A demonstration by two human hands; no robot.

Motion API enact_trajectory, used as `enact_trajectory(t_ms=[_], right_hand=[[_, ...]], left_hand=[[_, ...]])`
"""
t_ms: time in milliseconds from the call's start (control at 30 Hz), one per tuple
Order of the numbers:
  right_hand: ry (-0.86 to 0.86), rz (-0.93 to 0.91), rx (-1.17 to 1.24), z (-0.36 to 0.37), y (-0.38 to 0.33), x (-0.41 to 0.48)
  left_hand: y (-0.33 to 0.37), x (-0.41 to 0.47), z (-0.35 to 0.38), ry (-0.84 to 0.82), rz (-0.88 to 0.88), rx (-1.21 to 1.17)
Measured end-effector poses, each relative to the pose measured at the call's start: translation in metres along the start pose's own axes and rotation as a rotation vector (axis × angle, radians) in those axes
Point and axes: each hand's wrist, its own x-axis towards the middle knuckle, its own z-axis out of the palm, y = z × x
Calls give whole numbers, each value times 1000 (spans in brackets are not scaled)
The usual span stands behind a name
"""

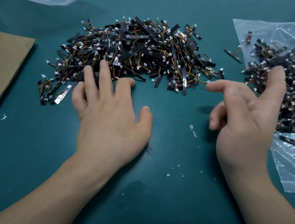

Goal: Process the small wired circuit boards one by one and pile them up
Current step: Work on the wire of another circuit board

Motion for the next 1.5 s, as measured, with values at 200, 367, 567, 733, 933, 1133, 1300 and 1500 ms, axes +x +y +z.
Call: enact_trajectory(t_ms=[200, 367, 567, 733, 933, 1133, 1300, 1500], right_hand=[[-163, 52, -117, 5, 3, -5], [-254, 30, -215, 7, 5, -8], [-210, 67, -133, 4, 5, -6], [-209, 61, -159, 4, 4, -7], [-216, 44, -196, 4, 2, -8], [-232, 38, -219, 5, 1, -8], [-253, 35, -242, 4, 0, -8], [-266, 26, -267, 3, 2, -8]], left_hand=[[-3, 1, 4, 9, 12, 40], [-3, 5, 1, 78, -70, -194], [-3, 2, -6, 181, -58, -438], [-3, 4, -1, 68, 10, -213], [-6, 3, 1, 97, 54, -182], [-4, 1, 0, 20, 61, -63], [-4, 0, 0, 35, 84, -50], [-1, -1, -3, 89, 153, -434]])
